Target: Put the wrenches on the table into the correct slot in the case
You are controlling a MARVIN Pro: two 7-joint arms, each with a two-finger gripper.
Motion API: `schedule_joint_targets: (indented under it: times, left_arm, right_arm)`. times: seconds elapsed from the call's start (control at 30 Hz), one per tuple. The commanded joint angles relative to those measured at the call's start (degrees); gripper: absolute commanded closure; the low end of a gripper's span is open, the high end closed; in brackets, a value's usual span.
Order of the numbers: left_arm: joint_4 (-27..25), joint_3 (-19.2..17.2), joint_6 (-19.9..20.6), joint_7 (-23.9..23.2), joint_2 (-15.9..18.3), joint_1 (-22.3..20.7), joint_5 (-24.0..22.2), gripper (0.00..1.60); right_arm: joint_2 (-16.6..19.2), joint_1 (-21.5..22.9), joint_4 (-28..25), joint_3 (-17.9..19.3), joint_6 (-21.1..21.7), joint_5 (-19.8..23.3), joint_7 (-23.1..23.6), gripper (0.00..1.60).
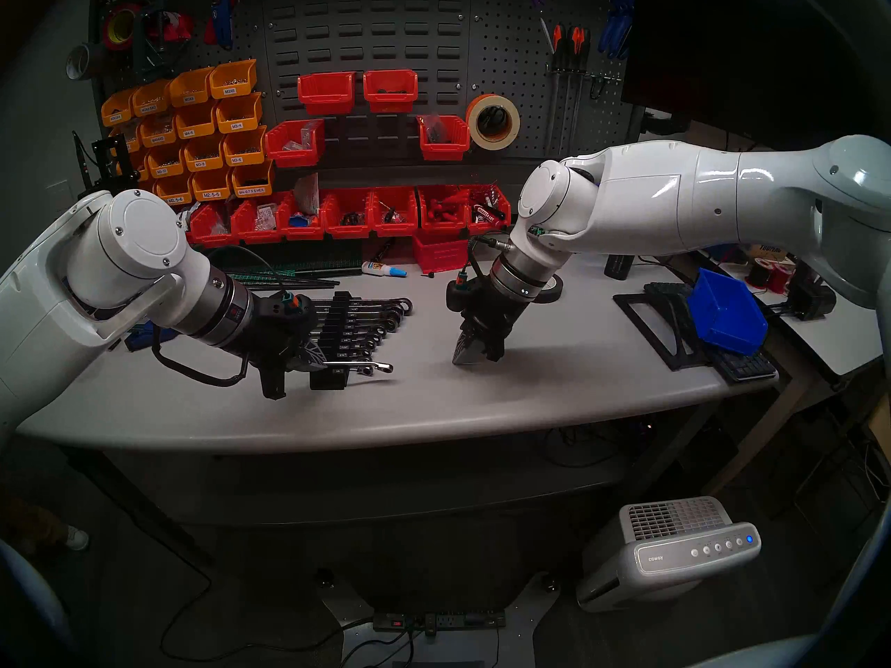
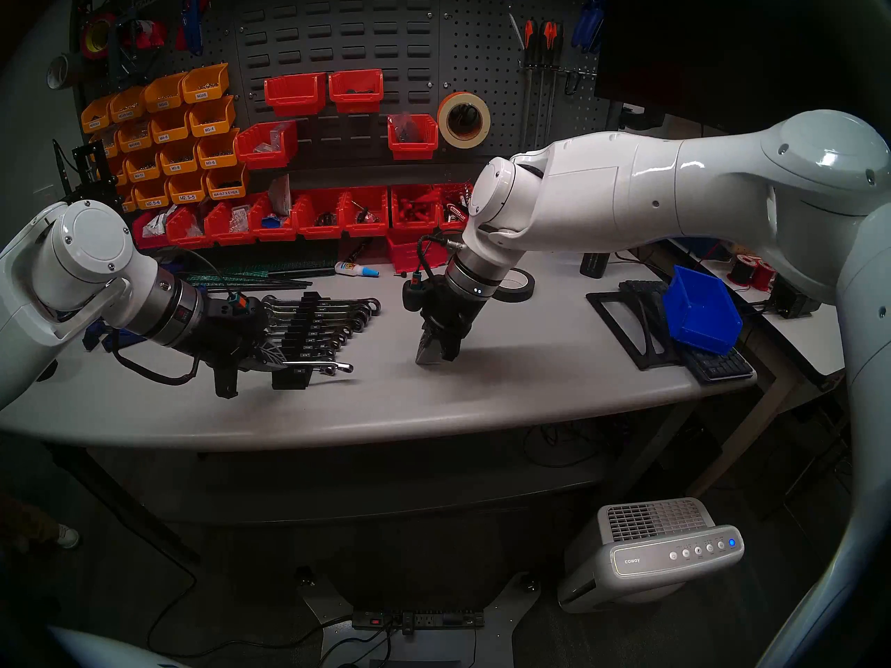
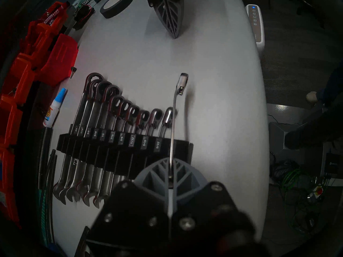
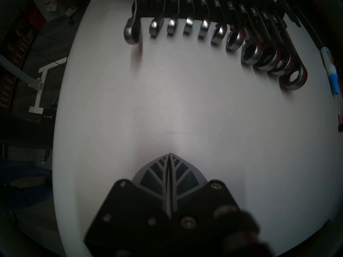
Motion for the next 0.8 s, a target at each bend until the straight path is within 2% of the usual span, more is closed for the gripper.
schedule_joint_targets:
  times: [0.0,0.27,0.77]
  left_arm:
    - [2.88,-2.45,-4.06,-1.86,2.8,-0.56,-1.65,1.6]
    - [4.92,-2.9,-6.19,-2.58,2.37,-1.2,-2.14,1.6]
    - [7.21,-2.47,-7.34,-3.8,-0.19,-3.68,-0.78,1.6]
  right_arm:
    - [-0.55,-1.14,-0.36,-0.59,0.25,-0.18,-0.42,1.6]
    - [-0.66,-1.14,-0.32,-0.6,0.61,0.0,-0.49,1.6]
    - [-0.79,-1.32,-0.19,-0.59,0.7,0.14,-0.57,1.6]
